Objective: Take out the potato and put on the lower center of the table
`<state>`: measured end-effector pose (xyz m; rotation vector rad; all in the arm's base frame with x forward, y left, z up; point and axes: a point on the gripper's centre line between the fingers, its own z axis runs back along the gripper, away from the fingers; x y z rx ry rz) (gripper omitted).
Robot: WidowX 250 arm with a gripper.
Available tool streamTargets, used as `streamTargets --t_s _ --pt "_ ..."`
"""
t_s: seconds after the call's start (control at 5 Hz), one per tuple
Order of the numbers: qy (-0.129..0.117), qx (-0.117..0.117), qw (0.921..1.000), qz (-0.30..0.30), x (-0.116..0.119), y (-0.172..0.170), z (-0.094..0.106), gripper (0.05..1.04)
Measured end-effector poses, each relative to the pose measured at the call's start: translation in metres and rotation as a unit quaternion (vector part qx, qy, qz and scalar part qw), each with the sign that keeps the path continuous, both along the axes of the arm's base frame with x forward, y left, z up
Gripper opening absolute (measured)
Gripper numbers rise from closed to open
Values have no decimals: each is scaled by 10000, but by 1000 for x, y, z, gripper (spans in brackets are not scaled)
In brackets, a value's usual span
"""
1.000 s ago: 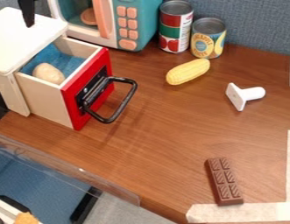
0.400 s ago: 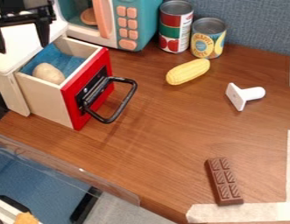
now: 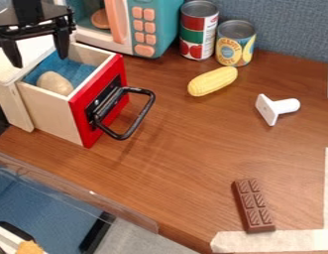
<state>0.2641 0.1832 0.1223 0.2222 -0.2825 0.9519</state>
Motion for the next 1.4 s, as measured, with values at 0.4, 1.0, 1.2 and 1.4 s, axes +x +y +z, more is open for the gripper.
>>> streamTargets --t_s 0.4,1.0,1.2,1.4 --pt "-108 99 9997 209 4 -8 -9 1000" --pt "-76 250 9990 360 4 -5 -30 1000" --pt "-14 266 9991 337 4 -4 -35 999" --pt "49 233 9993 304 5 -3 -42 999"
